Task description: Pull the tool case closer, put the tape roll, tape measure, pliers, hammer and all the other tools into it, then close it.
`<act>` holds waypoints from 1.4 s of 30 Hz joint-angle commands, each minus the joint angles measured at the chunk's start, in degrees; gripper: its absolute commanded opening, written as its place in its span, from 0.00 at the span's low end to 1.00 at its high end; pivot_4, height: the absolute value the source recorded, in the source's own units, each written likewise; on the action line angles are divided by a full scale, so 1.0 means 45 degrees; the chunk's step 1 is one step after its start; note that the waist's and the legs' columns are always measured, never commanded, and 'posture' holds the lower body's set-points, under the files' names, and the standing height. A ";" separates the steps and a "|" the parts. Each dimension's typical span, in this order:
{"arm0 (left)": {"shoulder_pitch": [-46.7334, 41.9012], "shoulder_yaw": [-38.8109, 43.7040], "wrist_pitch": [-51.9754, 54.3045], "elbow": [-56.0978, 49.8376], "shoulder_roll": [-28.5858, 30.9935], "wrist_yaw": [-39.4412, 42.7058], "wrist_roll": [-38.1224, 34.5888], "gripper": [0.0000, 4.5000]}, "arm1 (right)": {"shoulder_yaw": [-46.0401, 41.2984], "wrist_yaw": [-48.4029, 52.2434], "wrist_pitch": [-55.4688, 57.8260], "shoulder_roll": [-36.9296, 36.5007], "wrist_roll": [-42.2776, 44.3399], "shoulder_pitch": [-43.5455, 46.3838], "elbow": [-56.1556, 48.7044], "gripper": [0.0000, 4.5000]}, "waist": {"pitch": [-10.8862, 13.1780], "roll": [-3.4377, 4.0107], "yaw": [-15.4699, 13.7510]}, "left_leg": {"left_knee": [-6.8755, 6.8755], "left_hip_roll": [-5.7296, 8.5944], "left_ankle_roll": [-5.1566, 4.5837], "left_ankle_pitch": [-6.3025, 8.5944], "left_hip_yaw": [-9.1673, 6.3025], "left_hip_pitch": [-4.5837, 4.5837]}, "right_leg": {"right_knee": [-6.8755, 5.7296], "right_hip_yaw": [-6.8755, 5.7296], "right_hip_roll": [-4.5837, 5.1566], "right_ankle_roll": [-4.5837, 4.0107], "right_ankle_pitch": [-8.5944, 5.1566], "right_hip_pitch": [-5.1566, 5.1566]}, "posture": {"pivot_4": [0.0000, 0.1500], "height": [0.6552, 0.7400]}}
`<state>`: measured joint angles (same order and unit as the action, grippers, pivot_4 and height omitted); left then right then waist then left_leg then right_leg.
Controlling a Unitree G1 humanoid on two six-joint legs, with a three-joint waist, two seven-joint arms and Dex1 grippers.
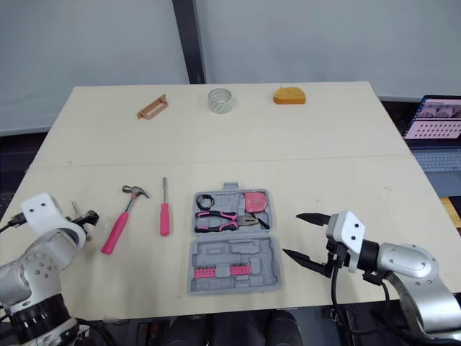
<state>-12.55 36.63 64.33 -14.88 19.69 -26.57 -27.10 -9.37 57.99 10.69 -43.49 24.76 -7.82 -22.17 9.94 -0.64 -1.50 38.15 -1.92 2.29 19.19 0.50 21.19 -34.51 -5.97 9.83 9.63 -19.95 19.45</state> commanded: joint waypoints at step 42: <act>-0.1034 -0.0428 -0.2667 0.3908 0.0895 0.2687 0.2682 0.01 | -0.0364 -0.0609 0.0458 -0.0093 0.0030 -0.0192 -0.0700 1.00 | -0.0001 -0.0002 0.0033 | -0.0003 -0.0001 0.0002 -0.0001 0.0006 -0.0007 | -0.0022 -0.0001 0.0001 0.0001 0.0000 0.0010 | 1.00 1.00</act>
<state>-17.62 33.90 52.56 3.12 22.12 -14.78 -16.20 -9.41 55.93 12.89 -43.83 24.36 -8.50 -24.34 9.94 -0.65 -1.35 38.13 -1.93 2.30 19.18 0.53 21.16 -34.61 -5.97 9.83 9.63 -19.95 19.51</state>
